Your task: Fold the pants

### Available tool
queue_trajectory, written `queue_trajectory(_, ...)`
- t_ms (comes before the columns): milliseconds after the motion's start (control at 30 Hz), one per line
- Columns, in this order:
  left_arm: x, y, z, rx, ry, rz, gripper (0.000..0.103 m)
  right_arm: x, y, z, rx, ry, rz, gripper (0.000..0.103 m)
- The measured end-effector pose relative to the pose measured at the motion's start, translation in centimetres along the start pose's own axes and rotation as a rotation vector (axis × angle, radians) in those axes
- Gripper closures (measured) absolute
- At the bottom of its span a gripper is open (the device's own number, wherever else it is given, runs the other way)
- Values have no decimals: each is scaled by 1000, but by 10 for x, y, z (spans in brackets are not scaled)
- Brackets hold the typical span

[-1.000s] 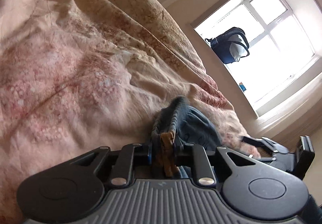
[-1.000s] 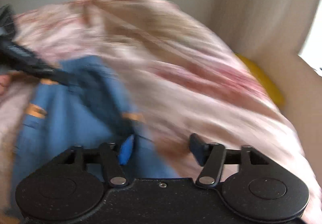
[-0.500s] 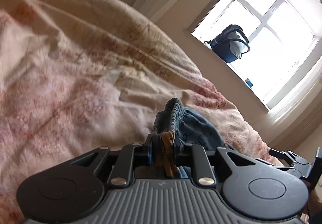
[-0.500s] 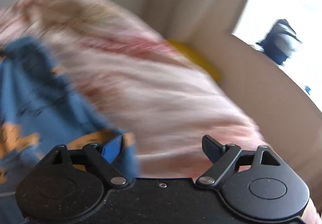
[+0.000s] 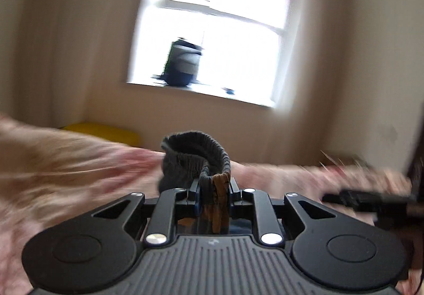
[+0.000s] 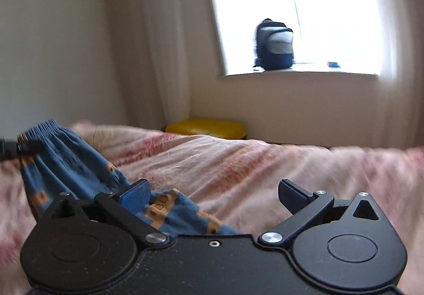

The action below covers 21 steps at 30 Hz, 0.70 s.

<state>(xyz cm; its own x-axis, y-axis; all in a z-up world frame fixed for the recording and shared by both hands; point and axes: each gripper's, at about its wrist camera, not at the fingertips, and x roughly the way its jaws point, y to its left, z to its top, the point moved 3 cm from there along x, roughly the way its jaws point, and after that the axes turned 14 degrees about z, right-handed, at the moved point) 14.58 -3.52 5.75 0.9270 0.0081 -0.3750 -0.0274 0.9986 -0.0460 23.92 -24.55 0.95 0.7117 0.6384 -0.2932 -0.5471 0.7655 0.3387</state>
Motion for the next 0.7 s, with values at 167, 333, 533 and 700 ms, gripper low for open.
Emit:
queue_trajectory(167, 12, -106, -26, 308, 56, -154, 82, -54, -28, -8, 185, -91, -104, 1)
queue_trajectory(333, 38, -179, -81, 541, 98, -241, 78, -74, -64, -28, 317, -125, -105, 1)
queue_trajectory(533, 56, -189, -123, 637, 101, -146, 40, -54, -86, -64, 335, -36, -5, 1)
queue_trajectory(700, 36, -186, -138, 717, 54, -136, 36, -32, -62, -75, 145, 47, 59, 2)
